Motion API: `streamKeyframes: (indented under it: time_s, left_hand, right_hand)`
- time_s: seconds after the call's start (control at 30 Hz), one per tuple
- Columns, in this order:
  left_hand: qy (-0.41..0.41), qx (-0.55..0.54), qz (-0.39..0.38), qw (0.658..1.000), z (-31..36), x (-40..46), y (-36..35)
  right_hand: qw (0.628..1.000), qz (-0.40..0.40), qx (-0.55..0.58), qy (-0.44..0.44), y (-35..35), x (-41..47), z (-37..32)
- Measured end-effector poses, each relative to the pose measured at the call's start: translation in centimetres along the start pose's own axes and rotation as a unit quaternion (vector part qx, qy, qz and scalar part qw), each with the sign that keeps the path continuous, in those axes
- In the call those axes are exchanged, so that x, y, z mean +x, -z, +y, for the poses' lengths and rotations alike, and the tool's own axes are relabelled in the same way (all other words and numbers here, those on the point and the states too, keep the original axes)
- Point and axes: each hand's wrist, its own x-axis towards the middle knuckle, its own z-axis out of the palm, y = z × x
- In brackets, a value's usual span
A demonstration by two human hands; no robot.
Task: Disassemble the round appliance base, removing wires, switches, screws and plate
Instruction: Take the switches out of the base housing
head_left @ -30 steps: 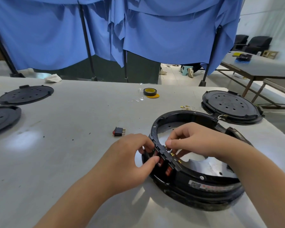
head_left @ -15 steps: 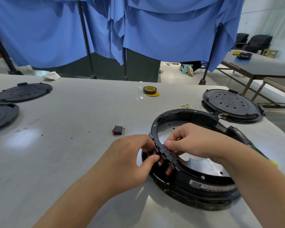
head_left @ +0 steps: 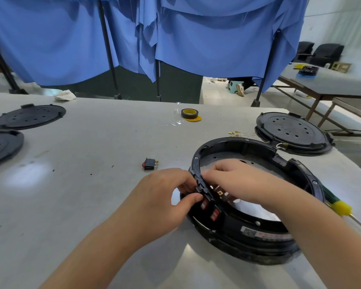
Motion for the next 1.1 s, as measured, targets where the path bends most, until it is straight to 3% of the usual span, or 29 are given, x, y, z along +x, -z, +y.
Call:
streamKeyframes:
  time_s: [0.3,0.47,1.1]
  left_hand:
    - [0.003,-0.011,0.002,1.000,0.2,-0.2,-0.2]
    - [0.005,-0.011,0.002,1.000,0.2,-0.2,-0.3]
    - [0.011,-0.013,0.057,0.998,0.7,0.0,-1.2]
  right_hand:
    - [0.999,-0.018,0.011,0.039,-0.5,-0.5,0.3]
    - [0.997,-0.023,-0.039,0.070,-0.3,-0.7,0.0]
    - [0.998,-0.033,-0.012,0.053,-0.2,-0.3,0.4]
